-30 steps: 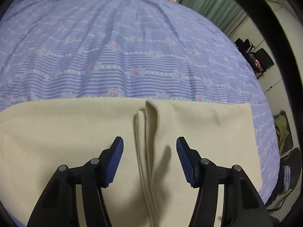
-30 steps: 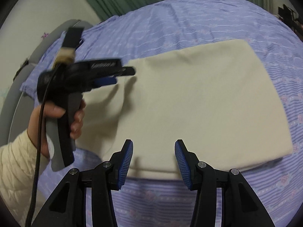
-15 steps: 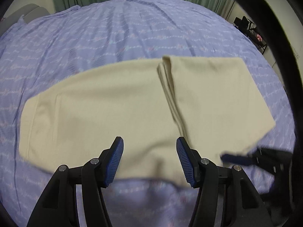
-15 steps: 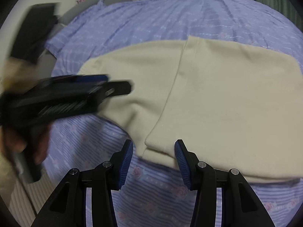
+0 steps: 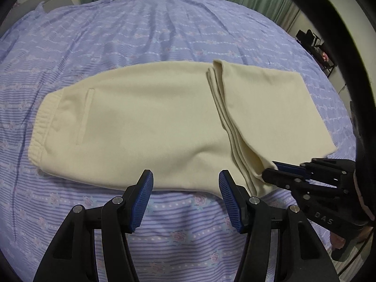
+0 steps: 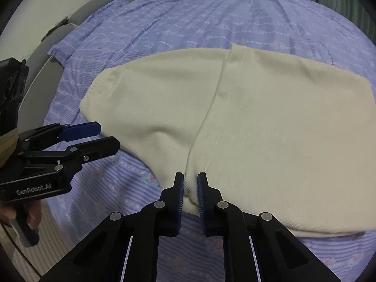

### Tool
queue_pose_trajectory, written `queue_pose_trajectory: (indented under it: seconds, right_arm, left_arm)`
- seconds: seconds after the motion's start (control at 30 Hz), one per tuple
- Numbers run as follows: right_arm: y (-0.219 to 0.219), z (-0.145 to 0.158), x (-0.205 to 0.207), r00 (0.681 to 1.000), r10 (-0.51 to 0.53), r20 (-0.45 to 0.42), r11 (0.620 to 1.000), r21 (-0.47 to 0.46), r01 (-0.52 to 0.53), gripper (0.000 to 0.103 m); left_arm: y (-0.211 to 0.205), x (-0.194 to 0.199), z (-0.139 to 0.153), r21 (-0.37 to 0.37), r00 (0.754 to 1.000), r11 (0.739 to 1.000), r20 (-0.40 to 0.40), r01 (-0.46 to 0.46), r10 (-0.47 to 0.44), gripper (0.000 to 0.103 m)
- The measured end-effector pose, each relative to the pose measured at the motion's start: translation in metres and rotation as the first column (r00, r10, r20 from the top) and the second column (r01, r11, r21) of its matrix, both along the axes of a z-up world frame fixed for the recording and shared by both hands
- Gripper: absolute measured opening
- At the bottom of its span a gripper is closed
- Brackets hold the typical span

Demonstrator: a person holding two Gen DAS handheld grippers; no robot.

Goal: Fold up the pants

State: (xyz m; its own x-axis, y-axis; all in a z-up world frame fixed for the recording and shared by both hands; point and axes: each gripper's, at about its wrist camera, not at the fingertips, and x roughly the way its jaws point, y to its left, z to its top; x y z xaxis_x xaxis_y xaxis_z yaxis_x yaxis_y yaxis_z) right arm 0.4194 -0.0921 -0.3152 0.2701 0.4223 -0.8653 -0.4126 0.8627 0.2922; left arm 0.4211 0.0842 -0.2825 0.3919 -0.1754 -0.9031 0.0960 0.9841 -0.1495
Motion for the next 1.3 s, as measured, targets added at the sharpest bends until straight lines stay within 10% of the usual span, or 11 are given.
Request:
queue_pose_trajectory:
  seconds: [0.17,0.63,0.73,0.87,1.3]
  right_arm:
    - [0.0,0.029,-0.014,0.998,0.024,0.056,1.0,0.01,-0.024,0.013]
    - [-0.001,-0.013,-0.02,0.999,0.025,-0.039,1.0,0.007,-0.025,0.014]
    - [0.001,-0.01,-0.015,0.999,-0.005,-0.038,1.0,0.025,0.006,0.014]
    - [0.004,-0.01,-0.013,0.998,-0.034,-0.045,0.999,0.025,0.036,0.014]
    - [0.011,-0.012,-0.006,0.995,-0.053,-0.081,0.995,0.075,0.059,0.014]
  left_arm:
    - [0.002,0.008,0.004,0.0,1.0,1.0,0.029,-0.001,0.001,0.057]
    - [-0.038,0.134,-0.014,-0.147,0.992,0.984,0.096,0.095,-0.082,0.061]
    - [-0.054,0.153,-0.026,-0.159,0.989,0.979,0.087,0.129,-0.117,0.054]
    - [-0.064,0.168,-0.042,-0.143,0.99,0.981,0.057,0.132,-0.125,0.021]
    - [-0.06,0.177,-0.037,-0.114,0.991,0.992,0.132,0.046,-0.03,0.005]
